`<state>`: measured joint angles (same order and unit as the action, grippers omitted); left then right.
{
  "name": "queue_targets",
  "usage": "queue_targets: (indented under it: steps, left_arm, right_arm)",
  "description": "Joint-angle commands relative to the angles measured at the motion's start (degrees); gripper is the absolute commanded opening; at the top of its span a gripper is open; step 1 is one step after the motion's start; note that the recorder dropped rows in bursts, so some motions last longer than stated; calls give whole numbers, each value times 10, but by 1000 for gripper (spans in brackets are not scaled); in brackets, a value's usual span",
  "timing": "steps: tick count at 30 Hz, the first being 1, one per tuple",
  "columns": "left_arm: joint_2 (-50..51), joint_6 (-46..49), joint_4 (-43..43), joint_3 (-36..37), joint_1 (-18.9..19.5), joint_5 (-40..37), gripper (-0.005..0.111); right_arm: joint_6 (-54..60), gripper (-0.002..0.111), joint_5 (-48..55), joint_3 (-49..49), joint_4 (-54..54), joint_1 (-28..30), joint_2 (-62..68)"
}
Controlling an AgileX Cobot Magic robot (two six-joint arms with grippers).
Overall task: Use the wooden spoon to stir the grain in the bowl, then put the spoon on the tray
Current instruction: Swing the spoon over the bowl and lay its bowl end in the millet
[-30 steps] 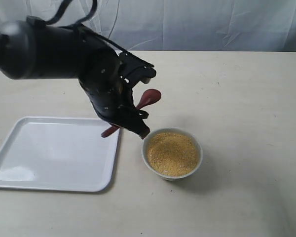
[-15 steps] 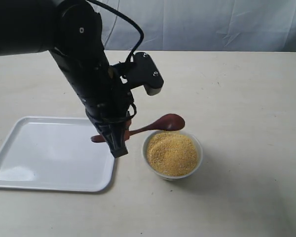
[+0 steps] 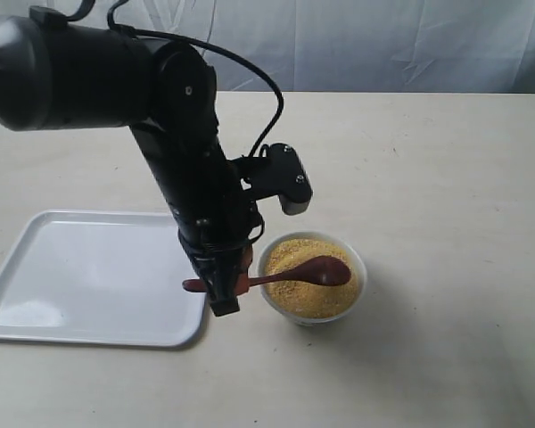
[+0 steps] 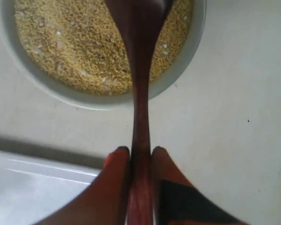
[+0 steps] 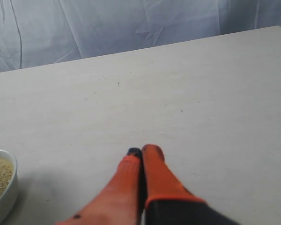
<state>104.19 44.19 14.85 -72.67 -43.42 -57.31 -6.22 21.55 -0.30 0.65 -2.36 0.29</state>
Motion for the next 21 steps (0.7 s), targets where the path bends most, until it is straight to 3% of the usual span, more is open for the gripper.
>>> queue_targets:
  steps: [1,21]
  left_arm:
    - [19,3,14,-3,-2,27,0]
    - [27,-5,-32,-1,-2,66,2]
  right_arm:
    - [2,0,-8,3,-1,3,-3]
    - [2,0,-7,3,-1,3,-3]
